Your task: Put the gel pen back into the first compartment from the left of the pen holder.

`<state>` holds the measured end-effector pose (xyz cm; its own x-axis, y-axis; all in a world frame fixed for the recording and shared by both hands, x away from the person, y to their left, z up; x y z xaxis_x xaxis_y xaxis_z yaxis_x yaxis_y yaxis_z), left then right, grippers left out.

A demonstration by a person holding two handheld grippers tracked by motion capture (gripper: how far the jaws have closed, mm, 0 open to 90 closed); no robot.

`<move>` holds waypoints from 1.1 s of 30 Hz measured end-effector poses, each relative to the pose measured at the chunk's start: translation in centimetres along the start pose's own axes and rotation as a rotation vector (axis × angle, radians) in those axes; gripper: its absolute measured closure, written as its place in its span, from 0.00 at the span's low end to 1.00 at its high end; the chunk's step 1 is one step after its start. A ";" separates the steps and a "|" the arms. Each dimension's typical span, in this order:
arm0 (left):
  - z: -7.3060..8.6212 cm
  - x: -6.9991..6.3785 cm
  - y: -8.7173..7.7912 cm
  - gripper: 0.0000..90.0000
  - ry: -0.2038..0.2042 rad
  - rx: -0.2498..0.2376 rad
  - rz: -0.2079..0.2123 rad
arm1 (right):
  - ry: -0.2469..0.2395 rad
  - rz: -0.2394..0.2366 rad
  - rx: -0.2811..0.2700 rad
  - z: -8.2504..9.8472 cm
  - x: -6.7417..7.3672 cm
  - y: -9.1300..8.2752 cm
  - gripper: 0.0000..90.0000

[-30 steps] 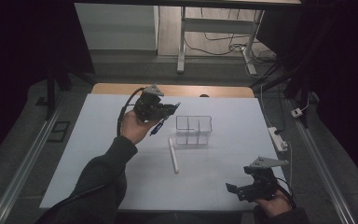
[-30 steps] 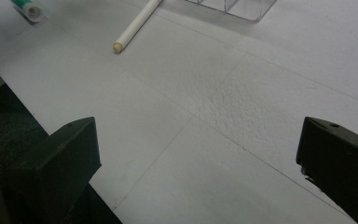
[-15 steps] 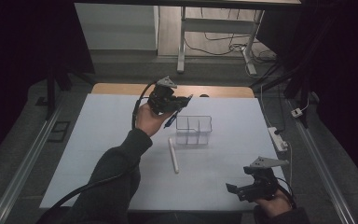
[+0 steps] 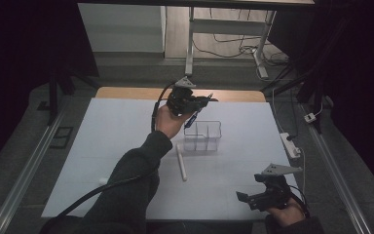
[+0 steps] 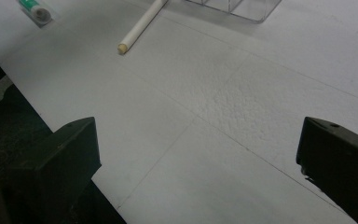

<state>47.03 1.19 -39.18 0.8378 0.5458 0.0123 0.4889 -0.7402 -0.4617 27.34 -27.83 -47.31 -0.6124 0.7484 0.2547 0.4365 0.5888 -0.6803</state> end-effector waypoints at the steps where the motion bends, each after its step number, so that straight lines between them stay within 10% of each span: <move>1: 0.0 0.0 0.2 0.89 0.004 -0.002 -0.004 | -0.001 -0.001 0.000 0.0 0.0 0.0 0.00; 33: 5.1 -0.1 2.1 0.88 -0.001 0.059 0.000 | -0.004 -0.005 0.001 0.0 0.0 0.0 0.00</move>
<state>46.78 1.60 -44.70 0.8372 0.5467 0.0113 0.4740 -0.7153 -0.5134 27.35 -27.84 -47.33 -0.6171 0.7442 0.2557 0.4328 0.5924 -0.6795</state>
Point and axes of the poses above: each handheld gripper's, and its own axes: y roughly forward along the jaws, z roughly out of its underside, x roughly to its left, the point moved 2 cm from there along y, roughly forward along the jaws, and after that the axes turned 7 degrees about y, right-handed, at the moved point
